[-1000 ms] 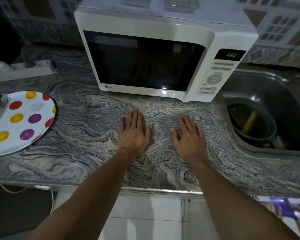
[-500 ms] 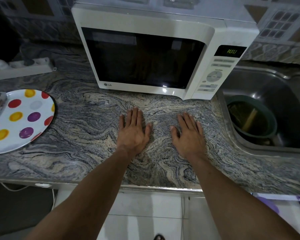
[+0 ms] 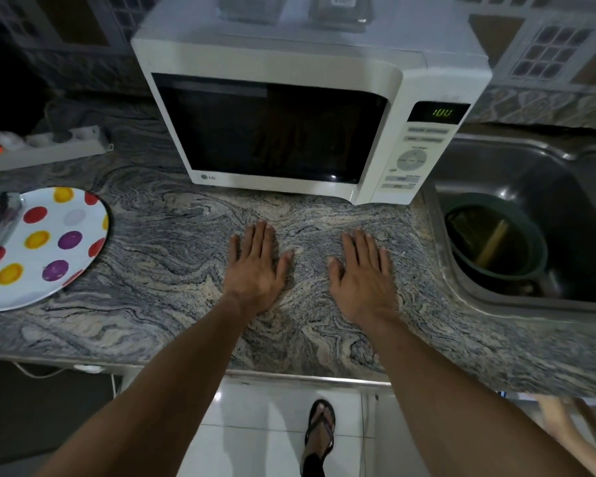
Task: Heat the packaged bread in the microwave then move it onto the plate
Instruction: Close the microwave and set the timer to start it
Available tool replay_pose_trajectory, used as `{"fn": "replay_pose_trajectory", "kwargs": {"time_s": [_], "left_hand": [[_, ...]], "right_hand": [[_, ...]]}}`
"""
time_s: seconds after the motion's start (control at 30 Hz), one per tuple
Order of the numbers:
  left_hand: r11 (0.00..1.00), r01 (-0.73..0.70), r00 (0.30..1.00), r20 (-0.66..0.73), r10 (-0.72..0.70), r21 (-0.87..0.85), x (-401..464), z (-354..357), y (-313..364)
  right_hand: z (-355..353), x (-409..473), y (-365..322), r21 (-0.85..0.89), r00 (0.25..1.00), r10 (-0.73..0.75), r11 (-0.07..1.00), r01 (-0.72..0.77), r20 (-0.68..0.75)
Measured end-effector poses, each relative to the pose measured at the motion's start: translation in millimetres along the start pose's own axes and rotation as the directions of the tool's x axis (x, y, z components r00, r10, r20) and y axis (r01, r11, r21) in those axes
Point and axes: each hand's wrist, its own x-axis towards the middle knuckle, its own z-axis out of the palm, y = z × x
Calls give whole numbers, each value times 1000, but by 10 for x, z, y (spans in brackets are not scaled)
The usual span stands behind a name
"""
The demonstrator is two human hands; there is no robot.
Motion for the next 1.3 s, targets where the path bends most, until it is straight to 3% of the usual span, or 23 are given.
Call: {"fn": "replay_pose_trajectory", "kwargs": {"time_s": [0.27, 0.37, 0.43, 0.53, 0.63, 0.73, 0.8, 0.97, 1.1, 1.3], "left_hand": [[983, 12, 983, 180, -45, 182, 167, -312, 82], [941, -100, 946, 324, -11, 324, 297, -706, 250], [930, -196, 916, 396, 61, 312, 393, -913, 385], [958, -180, 958, 262, 118, 225, 626, -1115, 651], [989, -128, 984, 111, 137, -79, 844, -1275, 1032], [908, -124, 991, -8, 132, -401, 991, -1504, 1428], [857, -128, 992, -57, 114, -499, 1090, -1601, 1569], [866, -29, 999, -42, 9, -500, 1265, -1668, 1621], [918, -37, 999, -27, 29, -396, 1302, -1729, 1640], [912, -42, 999, 8, 50, -408, 1382, -1746, 1610]], "right_hand": [[-243, 93, 2, 82, 988, -27, 997, 15, 155], [-432, 230, 139, 129, 968, -85, 990, 56, 235], [-565, 344, 267, 232, 958, -68, 973, 1, 278], [-819, 540, 576, 276, 974, 98, 949, -153, 203], [-1044, 671, 865, 338, 945, 263, 886, -317, 196], [-1186, 816, 1007, 263, 946, 286, 911, -317, 153], [-1245, 921, 1010, 248, 948, 284, 917, -312, 143], [-1321, 1102, 913, 232, 966, 231, 939, -252, 115], [-1329, 1134, 865, 253, 965, 249, 931, -262, 83], [-1381, 1119, 850, 212, 966, 247, 943, -258, 75]]}}
